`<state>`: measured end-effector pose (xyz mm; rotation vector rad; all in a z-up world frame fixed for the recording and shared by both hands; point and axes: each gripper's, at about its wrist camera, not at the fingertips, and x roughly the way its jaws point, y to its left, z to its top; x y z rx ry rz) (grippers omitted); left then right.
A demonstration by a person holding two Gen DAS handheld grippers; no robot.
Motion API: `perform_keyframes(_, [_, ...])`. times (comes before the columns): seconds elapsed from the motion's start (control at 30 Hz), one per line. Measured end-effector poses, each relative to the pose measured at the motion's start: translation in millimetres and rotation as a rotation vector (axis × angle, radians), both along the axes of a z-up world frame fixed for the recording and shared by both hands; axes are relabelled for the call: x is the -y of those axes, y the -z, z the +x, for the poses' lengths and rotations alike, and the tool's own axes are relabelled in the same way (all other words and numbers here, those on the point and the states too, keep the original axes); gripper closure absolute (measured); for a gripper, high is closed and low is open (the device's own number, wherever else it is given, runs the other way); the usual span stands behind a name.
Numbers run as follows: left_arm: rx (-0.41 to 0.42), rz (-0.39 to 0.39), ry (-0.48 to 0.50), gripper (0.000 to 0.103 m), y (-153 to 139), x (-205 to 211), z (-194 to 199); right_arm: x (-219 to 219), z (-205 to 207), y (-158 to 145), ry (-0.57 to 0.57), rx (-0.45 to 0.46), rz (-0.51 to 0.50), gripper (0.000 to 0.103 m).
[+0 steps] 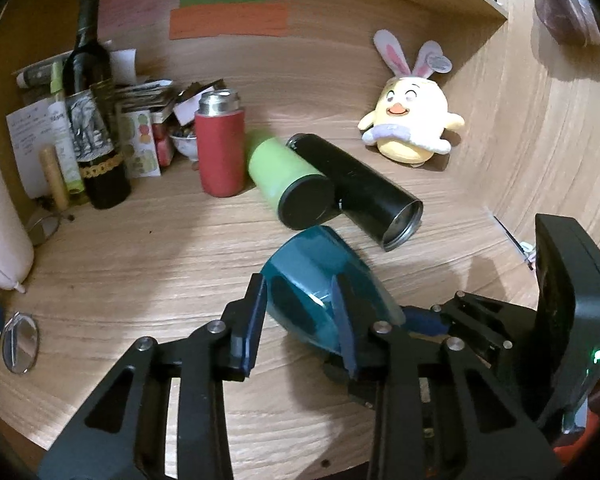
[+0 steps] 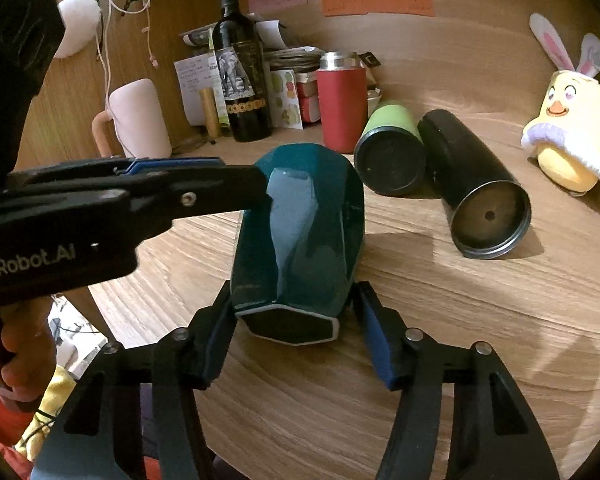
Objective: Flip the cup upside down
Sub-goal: 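Grasp the cup with the right gripper while the left gripper still holds it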
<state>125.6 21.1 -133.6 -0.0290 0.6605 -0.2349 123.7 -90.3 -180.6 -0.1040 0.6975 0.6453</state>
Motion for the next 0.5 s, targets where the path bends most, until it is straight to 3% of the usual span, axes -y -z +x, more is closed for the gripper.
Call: perform_keyframes(0.5, [0.018,-0.004,0.003,0.07,-6.7,-2.5,9.8,15.2,-5.2,-29.1,-0.011,0.058,0.015,0.056])
